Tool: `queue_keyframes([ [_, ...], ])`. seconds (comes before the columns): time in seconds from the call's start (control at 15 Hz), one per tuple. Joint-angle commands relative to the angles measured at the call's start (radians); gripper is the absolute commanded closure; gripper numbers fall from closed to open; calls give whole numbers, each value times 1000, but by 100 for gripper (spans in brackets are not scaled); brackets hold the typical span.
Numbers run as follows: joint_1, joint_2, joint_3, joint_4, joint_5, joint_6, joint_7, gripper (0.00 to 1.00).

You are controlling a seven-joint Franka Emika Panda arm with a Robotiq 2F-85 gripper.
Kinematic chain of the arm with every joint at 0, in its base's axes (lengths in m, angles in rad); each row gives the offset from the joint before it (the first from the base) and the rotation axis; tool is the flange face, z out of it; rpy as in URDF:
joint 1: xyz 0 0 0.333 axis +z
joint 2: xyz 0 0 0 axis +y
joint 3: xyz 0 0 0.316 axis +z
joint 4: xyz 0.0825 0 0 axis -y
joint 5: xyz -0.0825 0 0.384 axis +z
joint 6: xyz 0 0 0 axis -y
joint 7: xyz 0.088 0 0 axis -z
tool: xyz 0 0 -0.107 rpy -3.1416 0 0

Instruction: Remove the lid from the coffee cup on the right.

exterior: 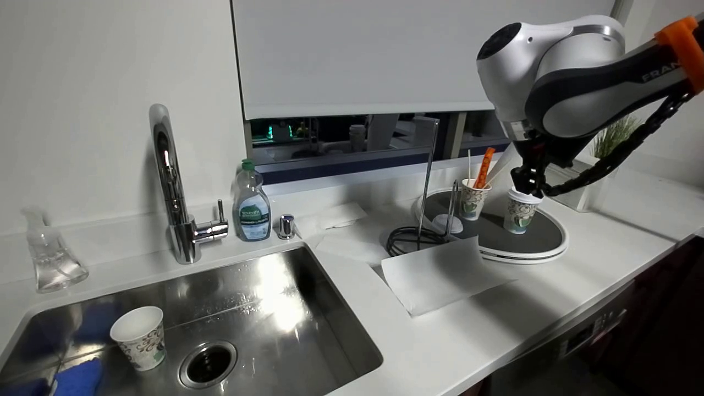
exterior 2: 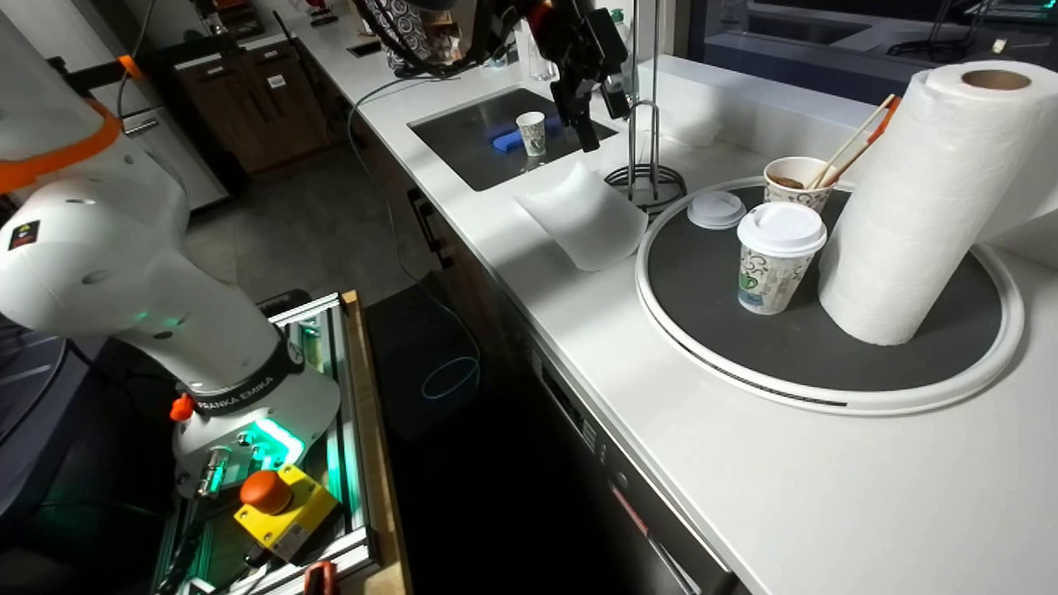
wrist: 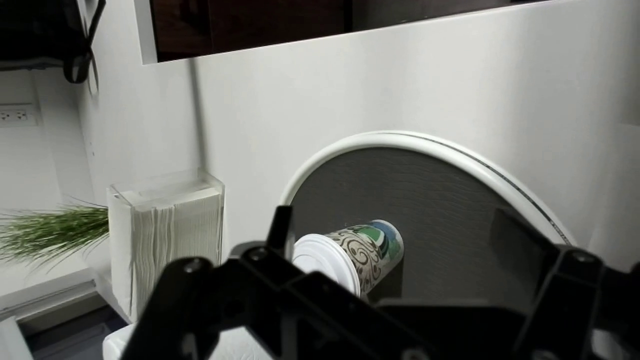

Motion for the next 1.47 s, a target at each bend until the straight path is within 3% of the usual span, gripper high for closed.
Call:
queue_keyframes([
  [0.0, 6, 20, -18, -6, -41, 8, 49, 0],
  [0.13, -15, 56, -46, -6, -81, 44, 69, 0],
  [0.67, -126, 219, -203, 49, 124, 403, -6, 0],
  [0.8, -133, 245, -227, 80, 175, 406, -25, 0],
  [0.87, -113, 214, -232, 44, 125, 398, -3, 0],
  [1.07, -113, 222, -241, 55, 129, 398, -8, 0],
  [1.4, -137, 232, -265, 40, 124, 743, -39, 0],
])
